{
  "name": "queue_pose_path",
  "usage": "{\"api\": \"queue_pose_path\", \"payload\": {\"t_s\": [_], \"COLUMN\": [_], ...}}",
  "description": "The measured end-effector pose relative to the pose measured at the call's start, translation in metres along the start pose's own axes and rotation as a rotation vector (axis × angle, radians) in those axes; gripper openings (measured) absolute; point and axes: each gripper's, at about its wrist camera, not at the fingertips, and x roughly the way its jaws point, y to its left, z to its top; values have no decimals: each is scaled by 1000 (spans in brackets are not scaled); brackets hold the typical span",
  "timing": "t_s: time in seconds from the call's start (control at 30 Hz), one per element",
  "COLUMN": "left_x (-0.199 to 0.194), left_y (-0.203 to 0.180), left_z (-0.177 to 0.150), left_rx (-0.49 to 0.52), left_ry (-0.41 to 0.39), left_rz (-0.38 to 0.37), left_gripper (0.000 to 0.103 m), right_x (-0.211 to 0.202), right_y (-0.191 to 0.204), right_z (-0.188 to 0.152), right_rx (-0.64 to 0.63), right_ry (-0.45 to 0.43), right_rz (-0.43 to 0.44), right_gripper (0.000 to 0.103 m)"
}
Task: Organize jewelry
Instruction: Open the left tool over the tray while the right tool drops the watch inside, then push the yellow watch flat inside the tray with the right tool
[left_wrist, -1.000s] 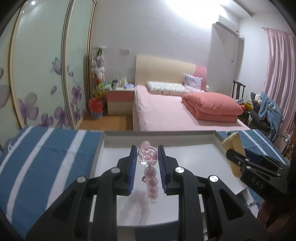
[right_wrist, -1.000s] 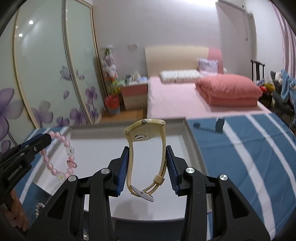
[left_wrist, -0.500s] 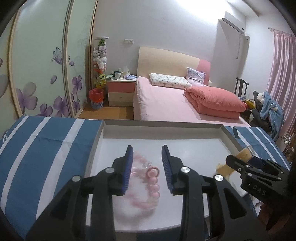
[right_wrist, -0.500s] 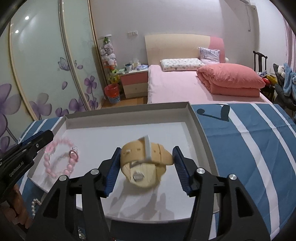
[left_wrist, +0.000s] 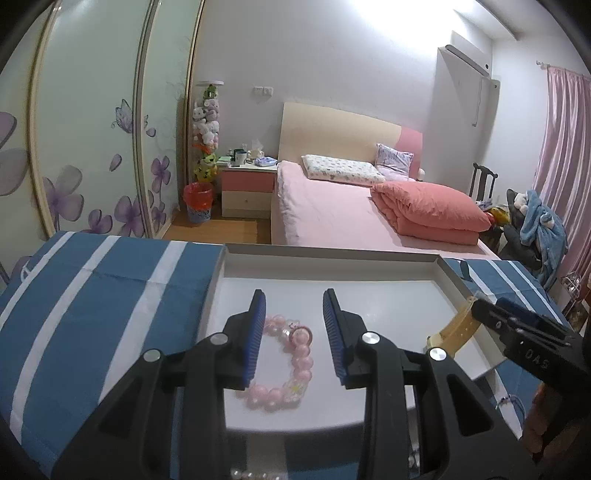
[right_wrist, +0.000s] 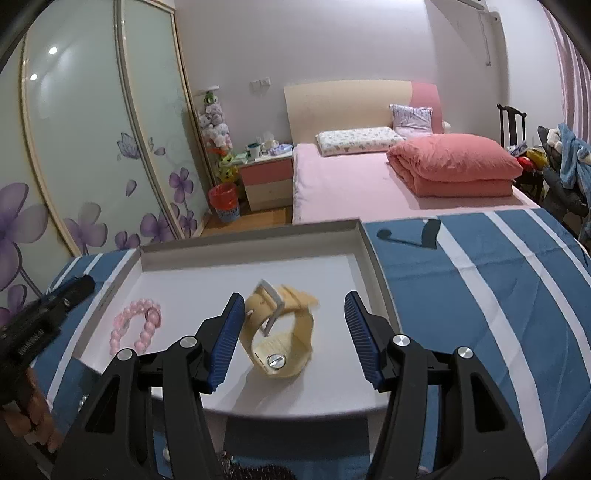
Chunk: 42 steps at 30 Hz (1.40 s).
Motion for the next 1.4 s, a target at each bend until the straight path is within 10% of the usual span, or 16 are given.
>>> {"api": "queue_pose_path", "payload": {"t_s": [0.37, 1.03, 1.4], "left_x": [-20, -23, -39], "left_y": [7, 21, 32], "left_z": [-4, -1, -4], "left_rx": [-1, -45, -71], "left_ry": [-34, -52, -68], "left_rz": [13, 16, 23], "left_gripper": [37, 37, 37], "right_x": [27, 70, 10], "right_y": [-7, 71, 27], "right_z": [-5, 20, 25], "right_rx": [-4, -168, -73], "right_ry": [61, 150, 46], "right_rz": [-44, 81, 128], "right_gripper": [23, 27, 36]}}
